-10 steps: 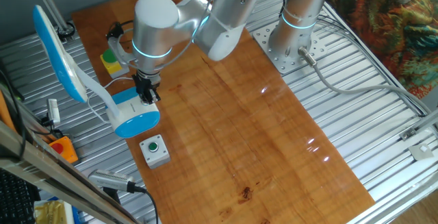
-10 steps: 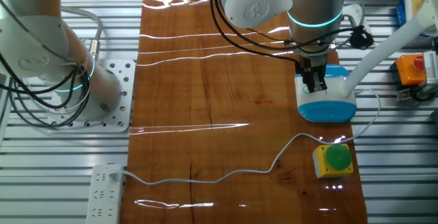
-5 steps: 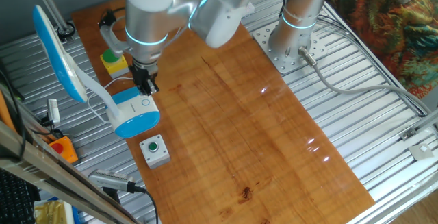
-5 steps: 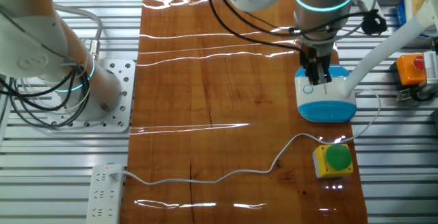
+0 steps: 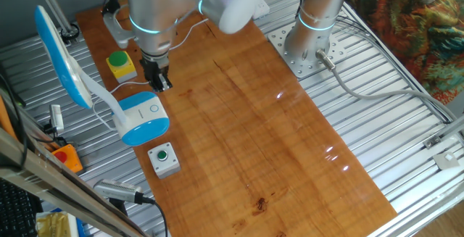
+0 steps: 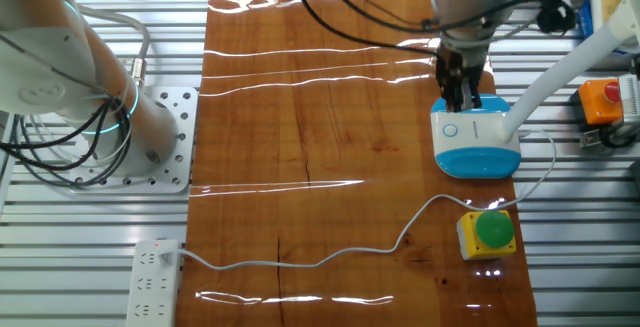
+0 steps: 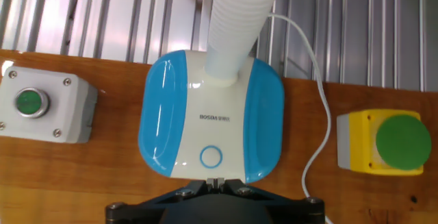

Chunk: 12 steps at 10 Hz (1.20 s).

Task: Turn off the desk lamp by pressing the button

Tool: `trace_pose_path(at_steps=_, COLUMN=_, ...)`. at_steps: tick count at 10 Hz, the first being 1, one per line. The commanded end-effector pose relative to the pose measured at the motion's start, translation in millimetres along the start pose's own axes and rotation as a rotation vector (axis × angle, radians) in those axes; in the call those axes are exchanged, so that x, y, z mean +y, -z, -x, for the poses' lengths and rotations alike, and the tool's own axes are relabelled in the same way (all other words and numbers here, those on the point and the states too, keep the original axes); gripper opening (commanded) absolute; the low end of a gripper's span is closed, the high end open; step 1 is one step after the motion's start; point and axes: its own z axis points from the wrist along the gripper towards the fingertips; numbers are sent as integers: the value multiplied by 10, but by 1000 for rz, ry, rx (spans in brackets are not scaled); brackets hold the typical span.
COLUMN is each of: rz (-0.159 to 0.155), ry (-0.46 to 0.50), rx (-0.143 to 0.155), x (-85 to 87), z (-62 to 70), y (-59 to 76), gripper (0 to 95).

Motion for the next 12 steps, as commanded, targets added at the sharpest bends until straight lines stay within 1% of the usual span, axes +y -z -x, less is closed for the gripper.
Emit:
trace_pose_path(at_steps=1, rz=29, ry=-41, rx=18, x=41, z=-21, y=126, gripper=0)
trace_pose_path(at_steps=2, rz=63, ry=-91, rx=22, x=67, z=-40, y=207, gripper=0)
trace_pose_path(at_steps=5, rz=104, ry=-194, rx=27, x=120, z=-78, y=346, gripper=0)
trace_pose_path(at_steps=7, rz=97, ry=-207, rx=25, x=129, z=-84, y=368, gripper=0)
trace_pose_path(at_steps=12, rz=92, ry=-209, rx=24, x=130, z=-85, y=370, gripper=0)
